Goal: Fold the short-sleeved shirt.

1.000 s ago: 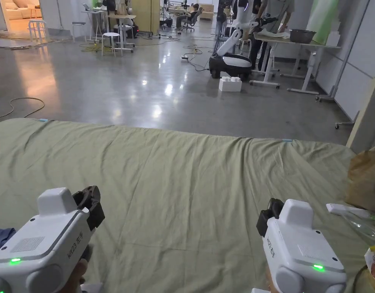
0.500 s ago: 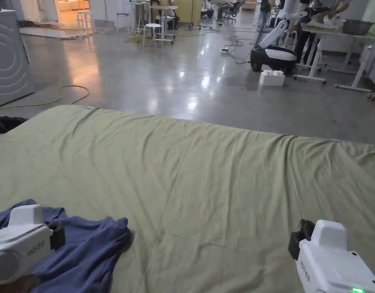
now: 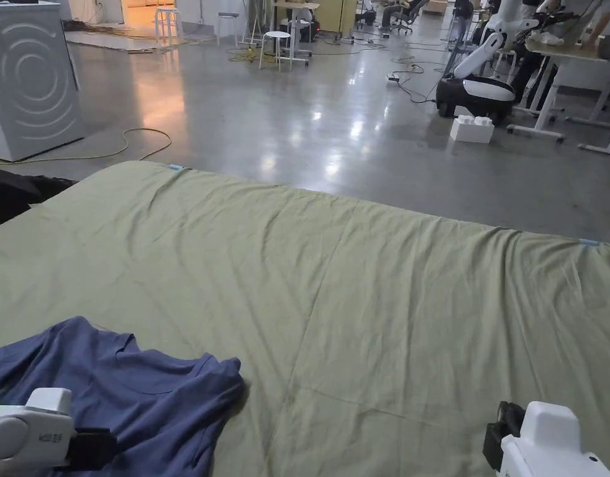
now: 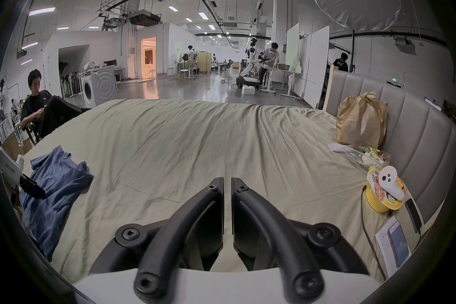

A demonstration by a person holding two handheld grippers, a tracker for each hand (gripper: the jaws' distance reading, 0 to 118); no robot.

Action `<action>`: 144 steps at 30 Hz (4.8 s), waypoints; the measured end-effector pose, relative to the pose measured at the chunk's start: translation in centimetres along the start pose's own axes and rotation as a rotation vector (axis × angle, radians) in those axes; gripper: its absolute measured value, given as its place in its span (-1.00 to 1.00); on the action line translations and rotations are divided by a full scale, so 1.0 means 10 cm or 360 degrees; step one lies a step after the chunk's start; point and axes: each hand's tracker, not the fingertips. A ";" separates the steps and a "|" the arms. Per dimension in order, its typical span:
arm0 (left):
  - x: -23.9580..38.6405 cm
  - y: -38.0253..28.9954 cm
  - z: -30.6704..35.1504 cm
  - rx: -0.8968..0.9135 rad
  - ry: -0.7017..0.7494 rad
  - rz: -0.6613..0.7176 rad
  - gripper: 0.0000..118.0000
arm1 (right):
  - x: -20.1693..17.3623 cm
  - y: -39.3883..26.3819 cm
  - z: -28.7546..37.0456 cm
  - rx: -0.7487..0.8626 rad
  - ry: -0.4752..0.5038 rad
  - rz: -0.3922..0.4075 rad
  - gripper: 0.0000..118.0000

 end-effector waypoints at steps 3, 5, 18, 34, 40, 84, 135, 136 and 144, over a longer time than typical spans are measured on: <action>0.11 -0.12 -0.14 -0.0026 0.0062 -0.0097 0.62 | -0.04 -0.03 -0.02 -0.0023 0.0007 0.0015 -0.90; 0.09 -0.14 -0.22 0.0022 0.0093 -0.0161 0.58 | -0.06 -0.04 -0.02 -0.0034 0.0007 0.0029 -0.90; 0.23 -0.23 -0.05 0.0262 0.0141 -0.0174 -0.89 | -0.09 -0.21 -0.20 -0.0083 0.0054 0.0011 -0.90; 0.96 0.52 1.46 0.1024 -0.0205 -0.0157 -0.91 | 0.24 -0.02 0.03 0.0057 0.0006 -0.0088 -0.90; 1.76 0.67 2.02 0.1235 -0.0420 -0.0320 -0.91 | 0.54 0.02 0.21 0.0112 -0.0056 -0.0143 -0.90; 3.80 -0.32 1.47 0.1008 -0.1061 -0.0445 0.30 | 1.58 -0.18 0.69 0.0081 -0.0284 -0.0304 -0.90; 3.17 1.10 -0.95 0.0282 -0.0224 -0.0290 0.53 | 1.29 -0.22 0.06 0.0009 -0.0266 -0.0107 -0.90; 3.21 1.12 -1.05 0.0247 -0.0196 -0.0318 0.53 | 1.32 -0.24 0.04 -0.0004 -0.0274 -0.0110 -0.90; 3.41 0.94 -1.13 0.0256 -0.0195 -0.0527 -0.66 | 1.50 -0.37 -0.12 -0.0111 -0.0310 -0.0135 -0.90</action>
